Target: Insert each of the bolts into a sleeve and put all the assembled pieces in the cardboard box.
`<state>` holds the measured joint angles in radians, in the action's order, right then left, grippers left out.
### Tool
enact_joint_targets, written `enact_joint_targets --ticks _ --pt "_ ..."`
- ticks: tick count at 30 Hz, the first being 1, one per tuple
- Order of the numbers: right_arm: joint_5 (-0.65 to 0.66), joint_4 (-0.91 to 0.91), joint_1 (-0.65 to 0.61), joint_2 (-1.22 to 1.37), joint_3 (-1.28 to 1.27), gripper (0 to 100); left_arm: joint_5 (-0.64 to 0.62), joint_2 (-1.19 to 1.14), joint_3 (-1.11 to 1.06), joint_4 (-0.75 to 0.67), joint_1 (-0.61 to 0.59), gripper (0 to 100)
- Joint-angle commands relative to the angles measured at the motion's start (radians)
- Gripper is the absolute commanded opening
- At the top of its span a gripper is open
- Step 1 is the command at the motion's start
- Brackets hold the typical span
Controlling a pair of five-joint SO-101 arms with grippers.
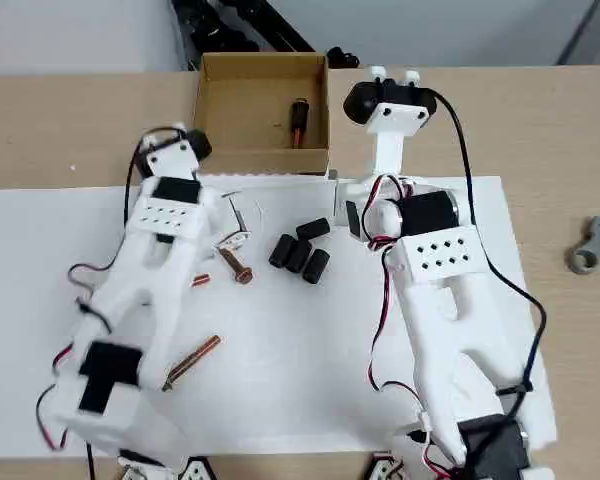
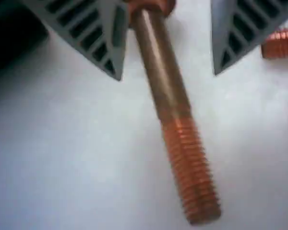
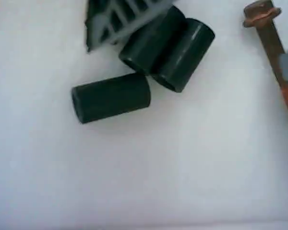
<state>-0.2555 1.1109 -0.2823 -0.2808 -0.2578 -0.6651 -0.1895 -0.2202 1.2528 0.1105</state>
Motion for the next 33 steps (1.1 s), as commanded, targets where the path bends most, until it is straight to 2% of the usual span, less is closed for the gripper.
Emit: enact_joint_targets --ticks 1,6,14,16,19,28,31,33 --pt "-0.011 -0.007 0.002 -0.041 0.005 12.8 -0.032 -0.083 0.087 -0.012 0.006 12" --pt "-0.011 -0.007 0.002 -0.041 0.005 12.8 -0.046 -0.178 0.17 -0.011 0.008 12" --pt "-0.011 -0.007 0.005 -0.041 0.005 12.8 -0.043 -0.278 0.177 0.023 0.006 11" --pt "-0.011 -0.007 0.005 -0.041 0.005 12.8 -0.035 -0.287 0.177 0.031 0.006 8" --pt "-0.011 -0.008 0.004 -0.041 0.005 12.8 0.044 -0.276 0.177 0.028 0.006 0" --pt "-0.011 -0.008 0.005 -0.041 0.005 12.8 0.157 -0.127 0.179 0.046 0.002 0" --pt "-0.011 -0.008 0.005 -0.041 0.005 12.8 0.255 -0.035 0.177 0.075 0.005 0" --pt "-0.011 -0.008 0.005 -0.041 0.005 12.8 0.371 0.026 0.177 0.1 0.005 0"
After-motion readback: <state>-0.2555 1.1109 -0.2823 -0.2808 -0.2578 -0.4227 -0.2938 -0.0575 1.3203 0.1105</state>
